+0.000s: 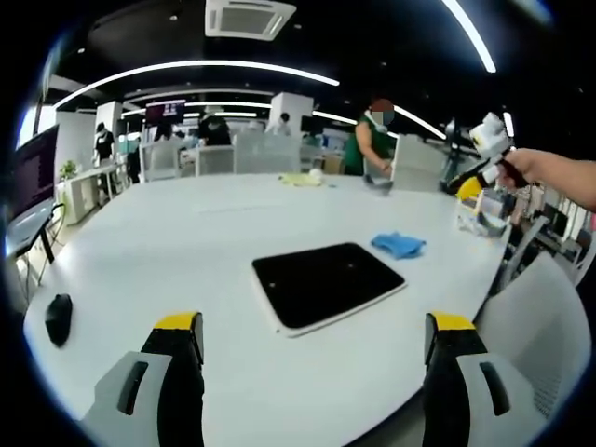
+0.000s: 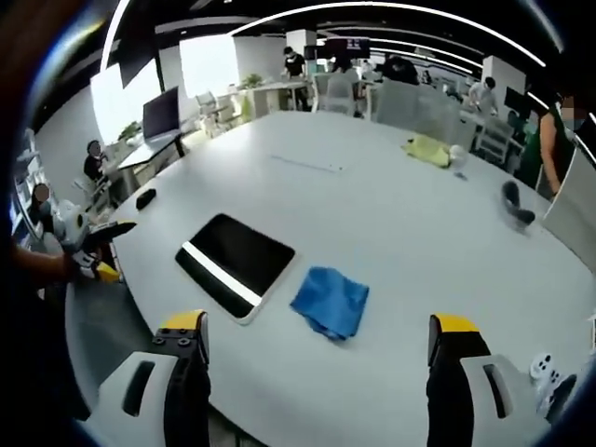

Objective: Wipe the mirror surface with the cleaning cloth until all visible marks leave the cleaned area.

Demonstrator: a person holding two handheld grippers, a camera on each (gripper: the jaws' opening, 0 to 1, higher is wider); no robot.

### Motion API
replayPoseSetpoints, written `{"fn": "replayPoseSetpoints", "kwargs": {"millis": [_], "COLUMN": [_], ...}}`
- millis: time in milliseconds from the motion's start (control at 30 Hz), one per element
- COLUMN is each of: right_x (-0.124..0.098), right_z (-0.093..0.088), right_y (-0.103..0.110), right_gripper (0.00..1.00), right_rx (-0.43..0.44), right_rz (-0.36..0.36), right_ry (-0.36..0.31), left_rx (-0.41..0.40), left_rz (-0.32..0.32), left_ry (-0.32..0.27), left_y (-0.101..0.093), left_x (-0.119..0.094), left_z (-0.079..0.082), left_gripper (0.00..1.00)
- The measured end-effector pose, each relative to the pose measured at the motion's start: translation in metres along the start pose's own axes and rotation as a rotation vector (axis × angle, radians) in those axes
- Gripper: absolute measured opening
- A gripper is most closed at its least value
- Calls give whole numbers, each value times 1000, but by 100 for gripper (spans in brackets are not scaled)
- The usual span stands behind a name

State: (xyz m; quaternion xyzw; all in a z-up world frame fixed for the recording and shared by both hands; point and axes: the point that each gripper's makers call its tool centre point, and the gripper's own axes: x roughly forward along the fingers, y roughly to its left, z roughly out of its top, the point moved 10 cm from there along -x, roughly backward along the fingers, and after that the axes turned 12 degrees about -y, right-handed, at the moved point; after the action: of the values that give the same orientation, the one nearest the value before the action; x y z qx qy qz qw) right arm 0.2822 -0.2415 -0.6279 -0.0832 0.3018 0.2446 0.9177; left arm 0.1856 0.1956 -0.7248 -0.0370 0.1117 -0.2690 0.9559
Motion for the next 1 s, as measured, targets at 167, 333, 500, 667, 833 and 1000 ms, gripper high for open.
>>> {"fn": "replayPoseSetpoints", "kwargs": {"millis": [167,333,500,667,833,1000], "right_x": [6,16,29,40,51,64], "right_z": [18,35,49,60,59,51], "right_y": [-11,-18,-22,-25,-30,-31], "right_gripper": [96,96,96,93,88,86], "right_rx": [-50,-71,-97,-125,-124,-127], "right_rz": [-3,9,27,44,52,68], "right_ry": [73,93,104,98,106,133], "left_rx": [2,-1,-3,-3,-11,-3], "left_rz": [-5,-2,-4,-6,0,0], "left_ry": [1,-2,2,4,-8,-9], "left_y": [0,1,0,0,1,1], "left_x": [0,0,0,0,0,0], "left_z": [0,0,0,0,0,0], "left_gripper": [99,99,99,99,99,99]}}
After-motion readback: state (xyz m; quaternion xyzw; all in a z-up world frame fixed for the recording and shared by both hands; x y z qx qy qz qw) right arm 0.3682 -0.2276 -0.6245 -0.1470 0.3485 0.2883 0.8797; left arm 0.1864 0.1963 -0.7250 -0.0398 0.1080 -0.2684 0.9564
